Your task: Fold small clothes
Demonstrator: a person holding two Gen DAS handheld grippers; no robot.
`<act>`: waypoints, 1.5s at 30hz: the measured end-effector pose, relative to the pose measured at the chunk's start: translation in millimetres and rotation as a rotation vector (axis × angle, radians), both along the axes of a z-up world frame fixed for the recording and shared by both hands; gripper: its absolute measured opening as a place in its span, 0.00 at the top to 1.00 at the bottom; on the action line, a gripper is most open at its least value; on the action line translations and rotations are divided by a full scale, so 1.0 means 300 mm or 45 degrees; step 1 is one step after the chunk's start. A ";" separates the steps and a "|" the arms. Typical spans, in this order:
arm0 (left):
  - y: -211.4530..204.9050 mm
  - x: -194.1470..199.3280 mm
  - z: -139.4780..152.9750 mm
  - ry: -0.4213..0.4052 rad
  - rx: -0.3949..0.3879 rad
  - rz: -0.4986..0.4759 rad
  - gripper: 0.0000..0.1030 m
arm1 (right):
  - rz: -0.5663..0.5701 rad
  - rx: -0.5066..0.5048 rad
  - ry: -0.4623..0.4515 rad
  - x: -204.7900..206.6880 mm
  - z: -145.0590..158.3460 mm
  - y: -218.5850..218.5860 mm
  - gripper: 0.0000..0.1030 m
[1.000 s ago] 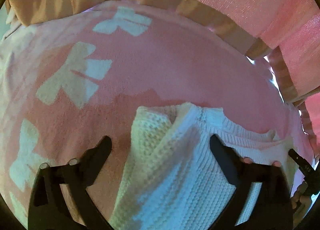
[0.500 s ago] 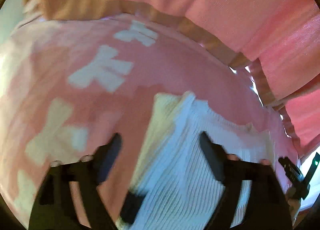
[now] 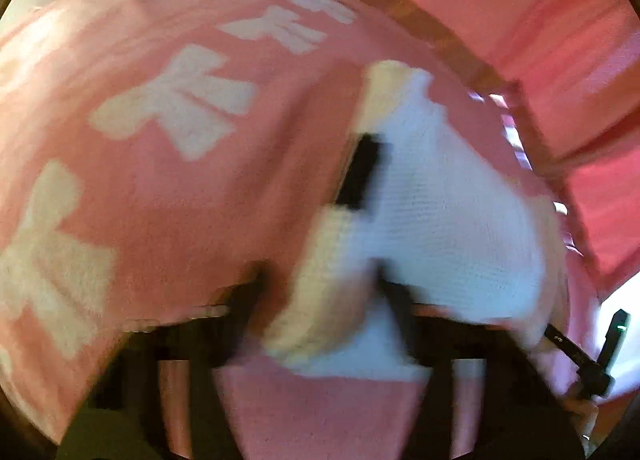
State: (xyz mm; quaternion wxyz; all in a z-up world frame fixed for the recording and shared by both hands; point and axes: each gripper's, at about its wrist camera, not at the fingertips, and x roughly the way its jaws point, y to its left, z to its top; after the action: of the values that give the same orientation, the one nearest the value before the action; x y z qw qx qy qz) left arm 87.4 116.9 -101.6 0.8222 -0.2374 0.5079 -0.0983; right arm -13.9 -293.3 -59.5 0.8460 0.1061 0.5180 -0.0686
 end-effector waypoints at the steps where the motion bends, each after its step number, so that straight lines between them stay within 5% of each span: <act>1: 0.012 -0.006 0.002 0.008 -0.029 0.026 0.77 | -0.034 -0.008 0.021 -0.015 -0.014 -0.014 0.89; 3: 0.025 -0.015 0.011 -0.004 -0.049 0.068 0.76 | -0.053 -0.010 0.106 -0.011 -0.075 -0.021 0.79; 6: 0.030 -0.013 -0.030 0.058 -0.115 0.087 0.69 | -0.056 -0.040 0.049 -0.018 -0.037 -0.022 0.74; 8: 0.036 -0.019 -0.034 0.054 -0.122 0.098 0.59 | -0.114 -0.057 -0.068 -0.041 0.031 -0.030 0.72; 10: 0.037 -0.029 -0.034 0.042 -0.168 0.111 0.33 | -0.150 -0.077 -0.167 -0.064 0.090 -0.040 0.71; 14: 0.014 -0.017 -0.041 0.017 -0.182 0.145 0.23 | -0.039 -0.053 -0.264 -0.020 0.132 0.052 0.70; 15: 0.001 -0.013 -0.037 0.010 -0.148 0.148 0.25 | 0.008 -0.047 -0.258 -0.016 0.130 0.065 0.75; 18: -0.016 -0.007 -0.032 0.001 -0.123 0.156 0.71 | 0.120 -0.012 -0.240 0.050 0.102 0.182 0.80; 21: -0.005 -0.017 0.004 -0.027 -0.148 0.189 0.81 | 0.233 -0.020 -0.247 0.120 0.099 0.288 0.87; 25: -0.041 -0.066 0.164 -0.190 -0.144 0.188 0.83 | 0.346 0.005 -0.220 0.215 0.085 0.394 0.90; 30: -0.185 -0.098 0.374 -0.351 -0.157 0.072 0.83 | 0.390 0.072 0.008 0.315 -0.072 0.438 0.90; 34: -0.352 -0.095 0.497 -0.435 -0.133 -0.054 0.83 | 0.419 -0.003 -0.014 0.302 -0.073 0.468 0.91; 39: -0.614 -0.062 0.590 -0.461 -0.063 -0.227 0.83 | 0.247 0.345 -0.015 0.290 0.004 0.260 0.91; 45: -0.966 -0.055 0.528 -0.420 0.033 -0.452 0.83 | -0.014 0.246 -0.147 0.177 0.171 -0.100 0.82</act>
State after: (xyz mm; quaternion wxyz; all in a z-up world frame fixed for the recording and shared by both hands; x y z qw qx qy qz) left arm 71.0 -172.8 56.9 0.8669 -0.1145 0.4016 -0.2722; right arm 39.2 -323.3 -8.2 0.8599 0.1940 0.4719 -0.0168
